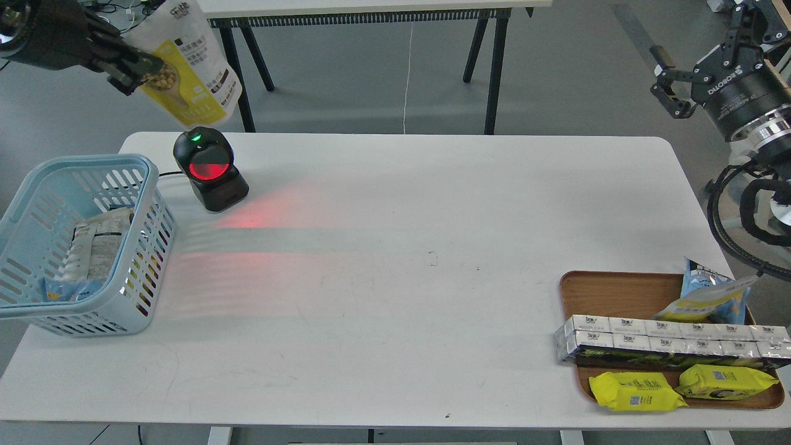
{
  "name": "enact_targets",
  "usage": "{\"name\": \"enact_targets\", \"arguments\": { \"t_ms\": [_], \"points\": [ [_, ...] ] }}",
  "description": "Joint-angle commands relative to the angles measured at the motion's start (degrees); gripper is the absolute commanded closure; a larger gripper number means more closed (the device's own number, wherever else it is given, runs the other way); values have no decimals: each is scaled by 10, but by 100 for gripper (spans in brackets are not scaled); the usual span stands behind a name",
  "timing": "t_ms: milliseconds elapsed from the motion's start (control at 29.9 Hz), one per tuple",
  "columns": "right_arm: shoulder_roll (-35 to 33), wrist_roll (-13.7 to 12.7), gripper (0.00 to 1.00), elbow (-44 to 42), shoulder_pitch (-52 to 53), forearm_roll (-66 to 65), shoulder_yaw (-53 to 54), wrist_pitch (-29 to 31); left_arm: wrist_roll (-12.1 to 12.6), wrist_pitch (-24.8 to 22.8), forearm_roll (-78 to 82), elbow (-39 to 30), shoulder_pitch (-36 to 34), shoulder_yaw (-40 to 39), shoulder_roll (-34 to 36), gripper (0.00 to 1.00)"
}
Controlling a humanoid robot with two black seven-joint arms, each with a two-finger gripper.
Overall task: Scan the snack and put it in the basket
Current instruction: 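Lower the packet into the blue basket and release it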
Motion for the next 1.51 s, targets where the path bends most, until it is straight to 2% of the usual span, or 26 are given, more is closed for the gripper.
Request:
{"name": "enact_targets", "arguments": {
  "t_ms": [0,100,402,804,1004,1205,1306,1473],
  "points": [
    [0,0,1,-1,0,0,-1,0,0,0,16,-24,-1,2,53,97],
    [0,0,1,-1,0,0,-1,0,0,0,46,-48,0,3,88,97],
    [2,0,1,-3,-1,-1,-2,0,0,0,111,-52,36,9,150,97],
    [0,0,1,-4,-1,-1,-3,0,0,0,114,-42,145,1,155,97],
    [0,0,1,-2,-2,-1,-3,0,0,0,110,-41,176,0,154,97],
    [0,0,1,1,-1,-1,-4,0,0,27,79,-41,199,0,149,95],
    [0,0,1,1,-2,-1,-4,0,0,38,57,-40,199,0,146,90],
    [-1,0,1,2,-2,-1,-4,0,0,45,27,-18,199,-4,130,67]
  ]
}}
